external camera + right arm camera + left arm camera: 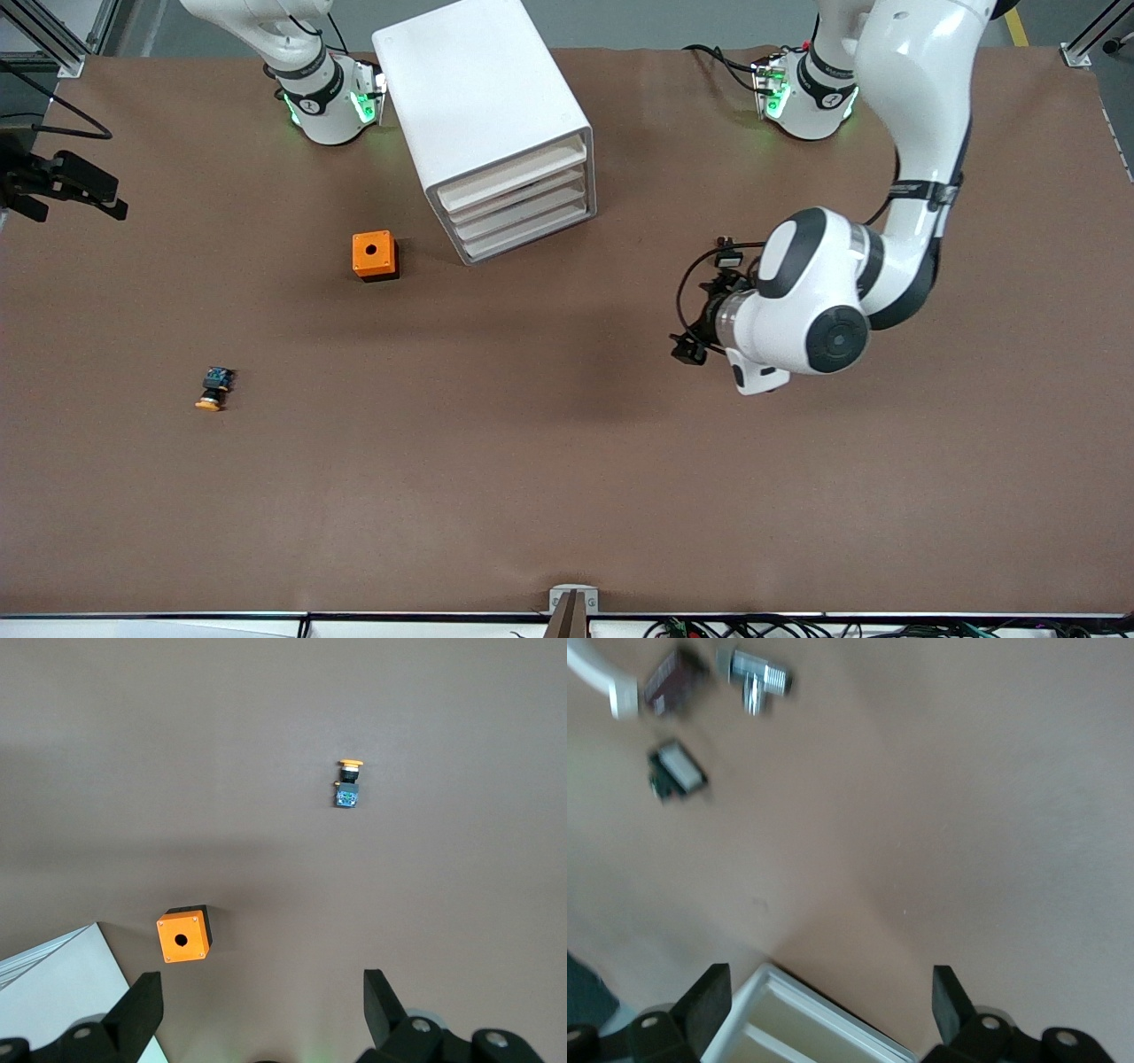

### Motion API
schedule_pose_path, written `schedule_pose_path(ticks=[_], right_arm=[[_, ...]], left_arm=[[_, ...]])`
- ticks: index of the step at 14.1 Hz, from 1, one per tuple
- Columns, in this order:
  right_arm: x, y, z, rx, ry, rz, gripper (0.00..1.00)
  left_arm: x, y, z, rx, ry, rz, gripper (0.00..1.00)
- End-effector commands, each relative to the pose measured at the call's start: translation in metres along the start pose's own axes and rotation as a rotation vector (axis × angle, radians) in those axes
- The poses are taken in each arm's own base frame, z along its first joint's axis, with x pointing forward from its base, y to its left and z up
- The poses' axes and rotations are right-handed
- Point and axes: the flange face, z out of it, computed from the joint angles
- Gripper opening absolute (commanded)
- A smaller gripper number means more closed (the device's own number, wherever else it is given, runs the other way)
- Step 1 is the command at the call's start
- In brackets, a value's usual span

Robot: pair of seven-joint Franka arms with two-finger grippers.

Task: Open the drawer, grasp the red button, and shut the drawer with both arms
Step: 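Reach the left gripper to the front of the white drawer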

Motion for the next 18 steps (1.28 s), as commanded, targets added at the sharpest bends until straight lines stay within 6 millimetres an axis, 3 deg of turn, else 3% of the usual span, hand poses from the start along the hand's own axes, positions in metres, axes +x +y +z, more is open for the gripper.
schedule_pose_path(ticks=[1, 3, 5, 6, 14, 16, 18], right_arm=[[-0.006, -0.001, -0.004, 0.013, 0.018, -0.005, 1.00], [-0.006, -0.001, -0.004, 0.013, 0.018, -0.005, 1.00], [-0.005, -0.001, -0.003, 0.013, 0.015, -0.005, 1.00], [-0.005, -0.001, -0.003, 0.013, 0.015, -0.007, 1.00], [-0.004, 0.000, -0.002, 0.013, 0.007, -0.004, 1.00], [-0.005, 0.000, -0.003, 0.013, 0.010, -0.004, 1.00], [-0.005, 0.000, -0.003, 0.013, 0.010, -0.004, 1.00]], left_arm=[[-0.020, 0.004, 0.012, 0.028, -0.039, -0.271, 1.00], [-0.028, 0.005, 0.050, 0.146, -0.053, -0.454, 1.00], [-0.023, 0.006, 0.080, 0.226, -0.063, -0.491, 1.00], [-0.032, 0.004, 0.094, 0.267, -0.076, -0.488, 1.00], [-0.059, -0.004, 0.126, 0.448, -0.184, -0.706, 1.00], [-0.064, -0.011, 0.143, 0.513, -0.154, -0.762, 1.00], [-0.084, -0.013, 0.165, 0.577, -0.191, -0.758, 1.00]])
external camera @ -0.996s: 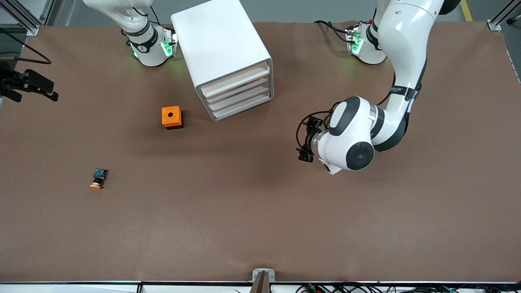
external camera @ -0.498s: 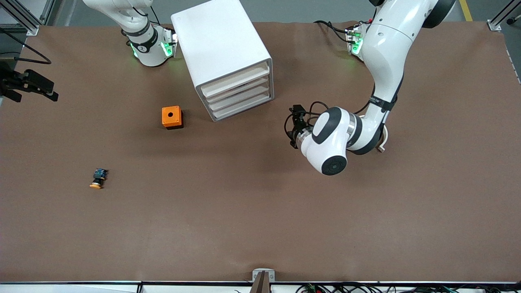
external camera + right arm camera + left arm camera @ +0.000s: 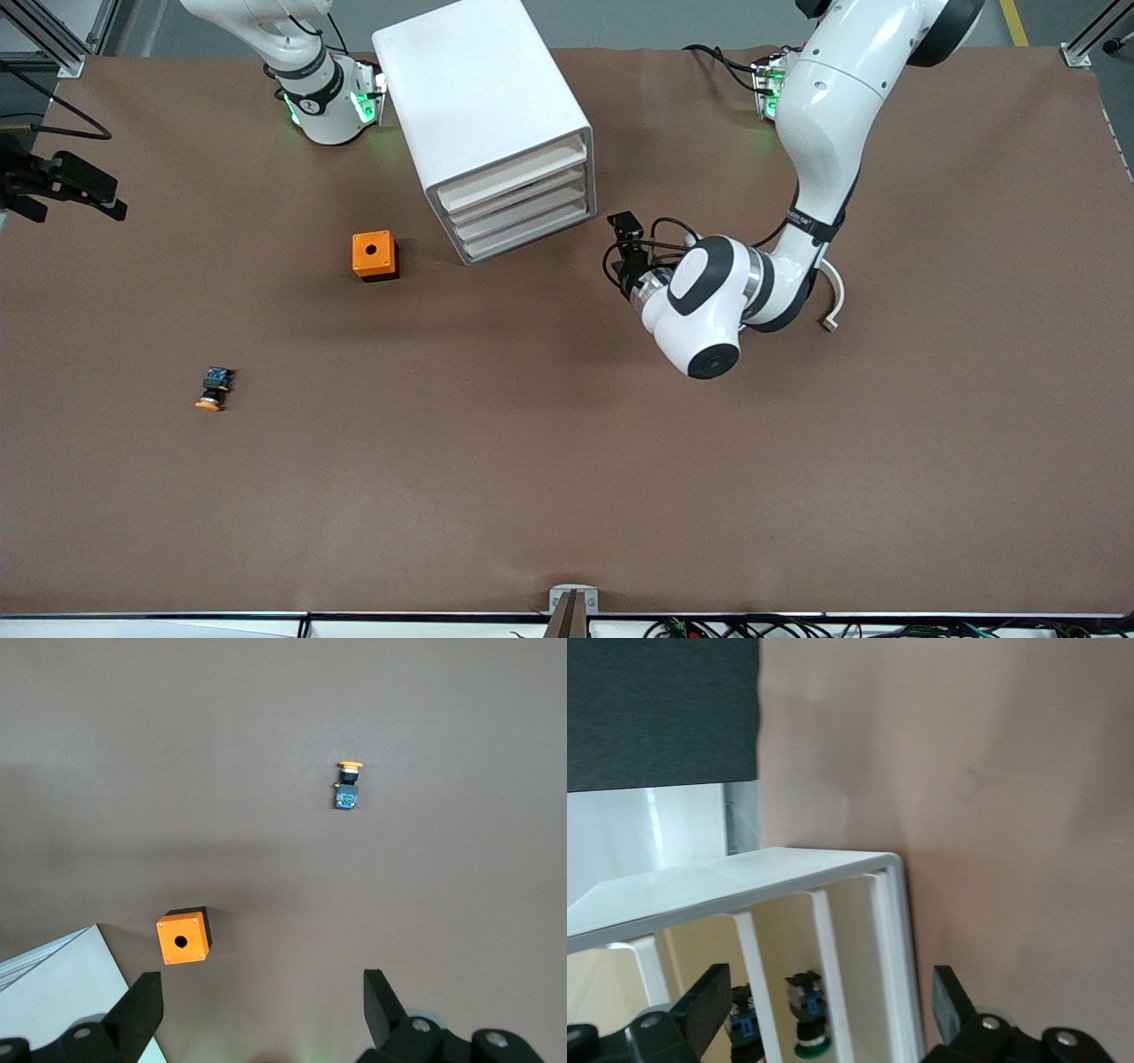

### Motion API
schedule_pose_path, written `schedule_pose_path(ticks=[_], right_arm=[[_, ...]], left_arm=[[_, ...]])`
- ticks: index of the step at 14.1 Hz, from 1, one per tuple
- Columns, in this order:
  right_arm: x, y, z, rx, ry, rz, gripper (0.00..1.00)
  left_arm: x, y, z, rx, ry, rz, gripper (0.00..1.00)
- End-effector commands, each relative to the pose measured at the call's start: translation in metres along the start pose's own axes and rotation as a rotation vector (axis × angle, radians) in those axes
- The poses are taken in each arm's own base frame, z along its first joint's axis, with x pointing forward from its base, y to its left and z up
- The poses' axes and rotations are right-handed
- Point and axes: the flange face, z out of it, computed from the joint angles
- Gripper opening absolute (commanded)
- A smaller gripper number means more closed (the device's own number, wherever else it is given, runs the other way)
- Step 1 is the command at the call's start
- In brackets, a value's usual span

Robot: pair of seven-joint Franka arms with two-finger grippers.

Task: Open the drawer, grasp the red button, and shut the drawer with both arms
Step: 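Reach the left gripper to the front of the white drawer, then grip the drawer front with the left gripper and pull it open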

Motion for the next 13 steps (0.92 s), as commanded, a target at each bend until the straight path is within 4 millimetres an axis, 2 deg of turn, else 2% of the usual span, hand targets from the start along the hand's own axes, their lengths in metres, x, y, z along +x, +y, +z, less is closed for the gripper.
schedule_pose_path(ticks=[1, 2, 3, 4, 5, 7, 10, 13], right_arm=[[-0.005, 0.000, -0.003, 0.014, 0.007, -0.004, 1.00], [-0.005, 0.000, -0.002, 0.014, 0.006, -0.004, 1.00], [-0.005, -0.001, -0.003, 0.013, 0.009, -0.006, 1.00], [-0.005, -0.001, -0.002, 0.013, 0.007, -0.006, 1.00], [-0.005, -0.001, -0.002, 0.014, 0.004, -0.006, 1.00], [-0.005, 0.000, -0.002, 0.014, 0.006, -0.004, 1.00], [-0.005, -0.001, -0.003, 0.013, 0.010, -0.006, 1.00], [-0.005, 0.000, -0.003, 0.013, 0.009, -0.004, 1.00]], left_arm=[[-0.015, -0.006, 0.028, 0.077, -0.011, -0.011, 0.93], [-0.015, -0.008, 0.031, 0.088, -0.012, -0.010, 0.88], [-0.023, -0.016, 0.037, 0.119, -0.031, 0.005, 0.83], [-0.027, -0.016, 0.045, 0.145, -0.042, 0.006, 0.82], [-0.031, -0.015, 0.057, 0.160, -0.034, 0.006, 0.76], [-0.041, -0.019, 0.076, 0.189, -0.028, 0.010, 0.73], [-0.049, -0.017, 0.095, 0.233, -0.054, 0.000, 0.68], [-0.054, -0.019, 0.103, 0.254, -0.065, -0.007, 0.60]])
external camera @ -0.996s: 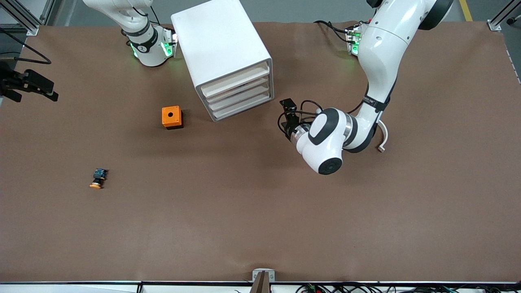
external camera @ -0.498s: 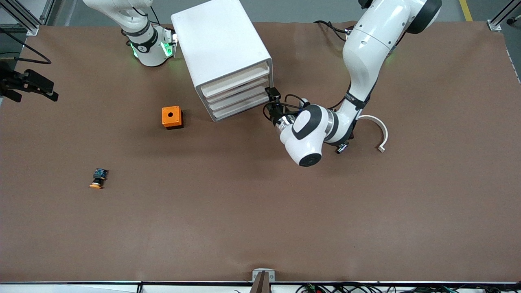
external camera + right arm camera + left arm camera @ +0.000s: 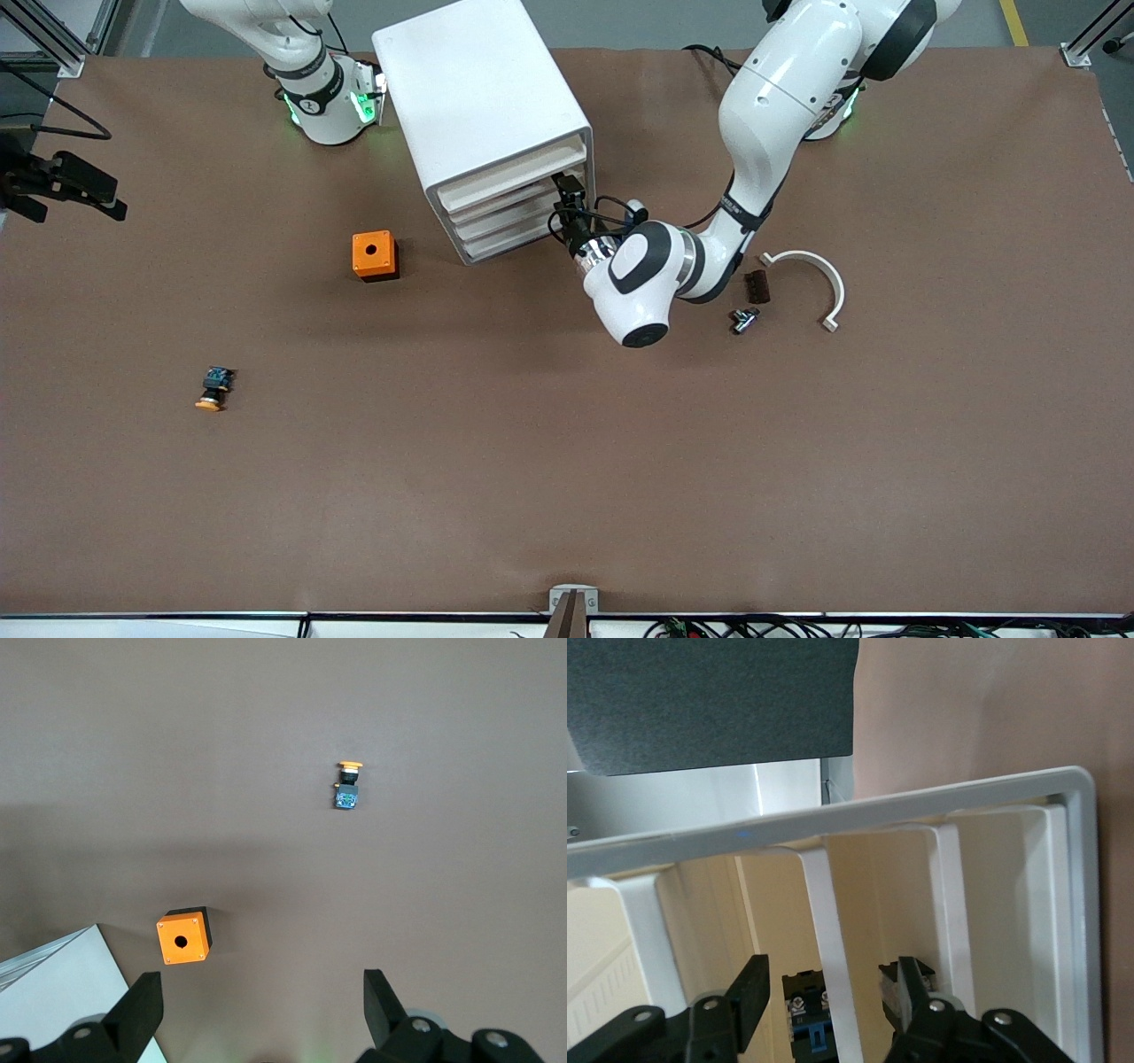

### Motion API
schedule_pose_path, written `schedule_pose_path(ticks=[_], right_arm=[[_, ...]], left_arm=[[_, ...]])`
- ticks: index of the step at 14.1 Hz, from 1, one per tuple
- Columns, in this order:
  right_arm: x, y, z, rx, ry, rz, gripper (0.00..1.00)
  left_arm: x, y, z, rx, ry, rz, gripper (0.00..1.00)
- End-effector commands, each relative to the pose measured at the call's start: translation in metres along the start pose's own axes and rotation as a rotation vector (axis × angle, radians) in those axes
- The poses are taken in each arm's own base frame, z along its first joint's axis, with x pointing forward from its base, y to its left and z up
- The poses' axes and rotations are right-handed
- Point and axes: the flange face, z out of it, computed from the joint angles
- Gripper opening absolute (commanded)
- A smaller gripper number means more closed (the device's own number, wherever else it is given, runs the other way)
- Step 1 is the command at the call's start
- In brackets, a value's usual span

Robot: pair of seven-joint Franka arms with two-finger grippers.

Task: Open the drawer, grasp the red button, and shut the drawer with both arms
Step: 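Grip the drawer front with the left gripper and pull it open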

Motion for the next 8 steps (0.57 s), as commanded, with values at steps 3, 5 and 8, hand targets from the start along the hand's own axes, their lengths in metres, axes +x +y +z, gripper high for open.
schedule_pose_path(ticks=[3, 5, 8], right_arm=[[-0.005, 0.001, -0.002, 0.014, 0.004, 0.005, 1.00], [-0.005, 0.002, -0.002, 0.012, 0.007, 0.011, 1.00], [-0.005, 0.000, -0.002, 0.012, 0.009, 0.008, 1.00]], left_arm=[[-0.010, -0.004, 0.015, 0.009, 0.001, -0.025, 0.41], [-0.010, -0.005, 0.015, 0.010, 0.002, -0.025, 0.38], [-0.013, -0.006, 0.026, 0.007, 0.023, -0.030, 0.26]])
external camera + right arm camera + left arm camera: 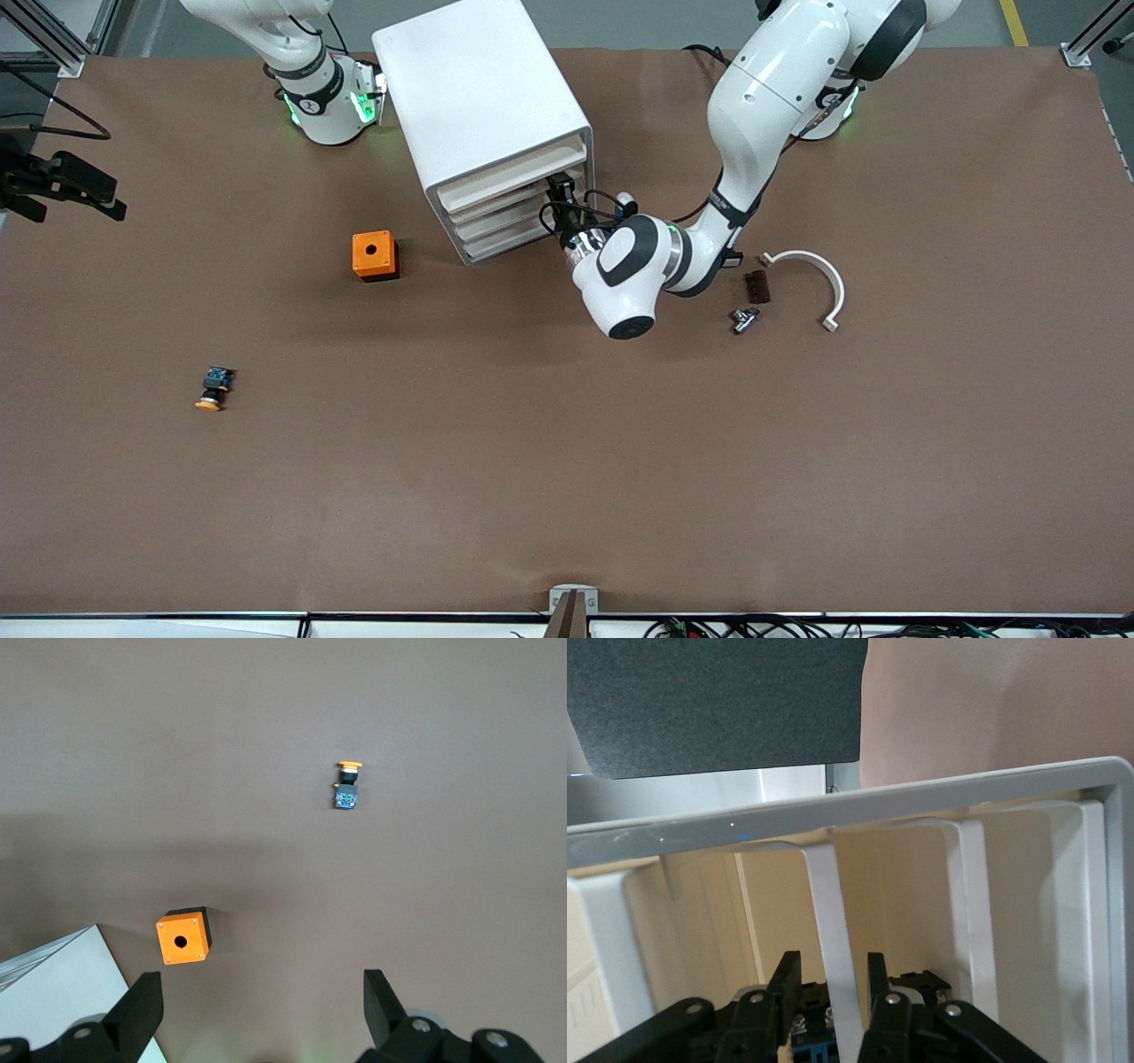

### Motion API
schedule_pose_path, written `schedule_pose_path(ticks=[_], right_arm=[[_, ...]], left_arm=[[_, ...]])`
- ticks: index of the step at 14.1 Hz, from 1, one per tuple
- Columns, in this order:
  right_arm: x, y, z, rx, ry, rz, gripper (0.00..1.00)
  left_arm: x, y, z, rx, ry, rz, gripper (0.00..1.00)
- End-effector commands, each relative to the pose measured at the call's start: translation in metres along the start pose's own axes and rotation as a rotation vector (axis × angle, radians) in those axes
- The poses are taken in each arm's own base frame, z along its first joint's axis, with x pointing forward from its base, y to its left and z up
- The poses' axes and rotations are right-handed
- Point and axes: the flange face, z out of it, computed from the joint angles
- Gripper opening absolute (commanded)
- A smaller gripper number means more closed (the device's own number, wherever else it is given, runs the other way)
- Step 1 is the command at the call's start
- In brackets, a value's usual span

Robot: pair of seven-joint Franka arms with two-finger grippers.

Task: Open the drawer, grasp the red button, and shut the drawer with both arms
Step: 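Grip the drawer front with the left gripper and pull it open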

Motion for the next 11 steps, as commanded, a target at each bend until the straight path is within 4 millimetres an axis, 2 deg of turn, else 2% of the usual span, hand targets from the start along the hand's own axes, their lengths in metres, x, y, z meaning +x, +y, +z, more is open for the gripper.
schedule_pose_path(ticks=[1, 2, 3, 7, 10, 11], right_arm=[[-0.005, -0.001, -0.003, 0.013, 0.010, 0.006, 1.00], [-0.005, -0.002, -0.004, 0.012, 0.013, 0.005, 1.00], [-0.005, -0.002, -0.004, 0.011, 0.013, 0.003, 1.00], [-0.005, -0.002, -0.002, 0.012, 0.007, 0.003, 1.00], [-0.004, -0.005, -0.007, -0.003, 0.012, -0.006, 1.00], [0.003, -0.004, 0.001, -0.004, 0.006, -0.005, 1.00]], left_arm=[[-0.004, -0.001, 0.004, -0.003, -0.001, -0.018, 0.17], [-0.002, 0.000, -0.002, -0.010, -0.006, -0.021, 0.02], [0.000, 0.003, -0.007, -0.013, -0.013, -0.022, 0.00], [0.014, 0.014, -0.048, -0.063, -0.061, -0.042, 0.00], [0.030, 0.020, -0.099, -0.110, -0.132, -0.056, 0.00], [0.037, 0.023, -0.115, -0.115, -0.158, -0.058, 0.00]])
